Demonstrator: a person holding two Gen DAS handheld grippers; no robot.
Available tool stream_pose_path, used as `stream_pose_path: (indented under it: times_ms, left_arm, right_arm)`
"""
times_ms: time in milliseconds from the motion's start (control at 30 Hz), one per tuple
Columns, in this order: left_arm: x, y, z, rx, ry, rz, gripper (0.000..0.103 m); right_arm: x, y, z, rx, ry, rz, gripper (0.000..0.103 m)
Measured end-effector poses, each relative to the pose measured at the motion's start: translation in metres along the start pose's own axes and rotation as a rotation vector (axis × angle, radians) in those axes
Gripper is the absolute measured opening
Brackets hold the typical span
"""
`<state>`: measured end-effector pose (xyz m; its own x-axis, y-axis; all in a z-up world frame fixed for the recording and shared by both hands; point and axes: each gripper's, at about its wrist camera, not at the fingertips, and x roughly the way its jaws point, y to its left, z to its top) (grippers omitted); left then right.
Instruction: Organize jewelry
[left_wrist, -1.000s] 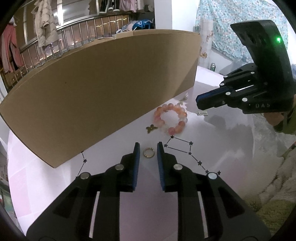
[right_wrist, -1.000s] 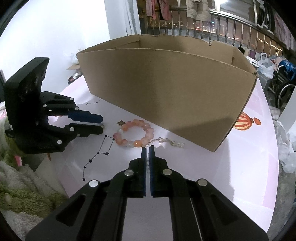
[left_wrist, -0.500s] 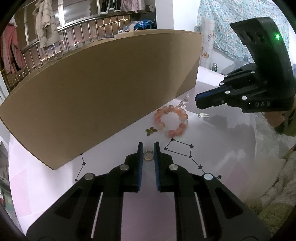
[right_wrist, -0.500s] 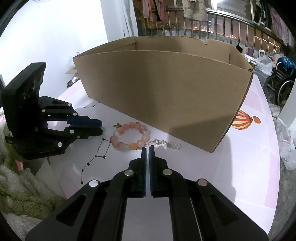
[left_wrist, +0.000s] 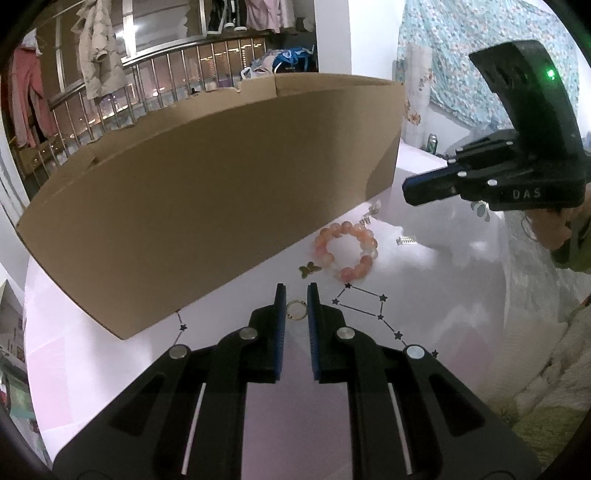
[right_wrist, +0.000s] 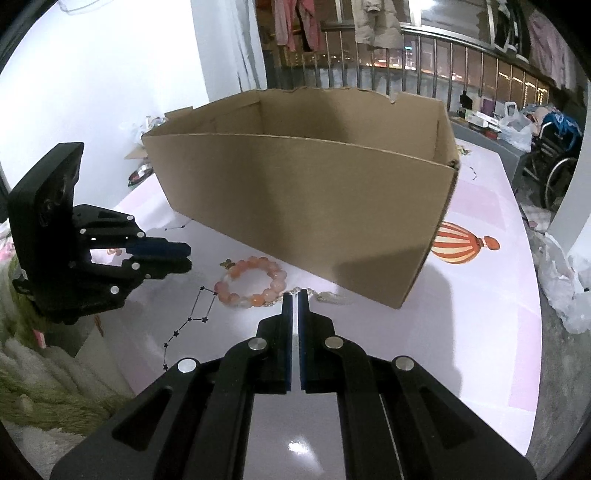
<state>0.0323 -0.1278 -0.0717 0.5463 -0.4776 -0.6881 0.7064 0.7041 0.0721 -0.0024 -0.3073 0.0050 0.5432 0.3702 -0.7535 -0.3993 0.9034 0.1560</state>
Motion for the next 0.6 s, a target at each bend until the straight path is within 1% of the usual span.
stream_pose_path:
  times_ms: [67, 100, 167, 233, 300, 467, 600]
  left_arm:
    - [-0.002, -0.001, -0.001, -0.004, -0.003, 0.003, 0.010]
    - [-0.002, -0.001, -0.002, -0.007, -0.003, 0.005, 0.010]
    - [-0.002, -0.002, -0.003, -0.012, -0.002, 0.006, 0.010]
    - [-0.003, -0.002, -0.004, -0.017, -0.001, 0.006, 0.010]
    - [-0.003, -0.001, -0.002, -0.019, 0.001, 0.005, 0.010]
    - [-0.002, -0.003, 0.000, -0.019, 0.005, 0.003, 0.010]
    - [-0.002, -0.003, 0.001, -0.022, 0.007, 0.004, 0.010]
  right_arm:
    - [0.003, 0.000, -0.002, 0.008, 0.022, 0.010, 0.003]
    - [0.007, 0.000, -0.004, 0.008, 0.037, 0.011, 0.005]
    - [0.011, 0.002, -0.007, 0.008, 0.060, 0.004, 0.005]
    - [0.013, 0.003, -0.010, 0.020, 0.073, 0.016, 0.005]
    - [0.015, 0.004, -0.013, 0.020, 0.082, 0.010, 0.006]
    - [0.021, 0.008, -0.012, 0.002, 0.085, -0.005, 0.019]
    - [0.026, 0.015, -0.009, -0.055, 0.089, -0.019, 0.019]
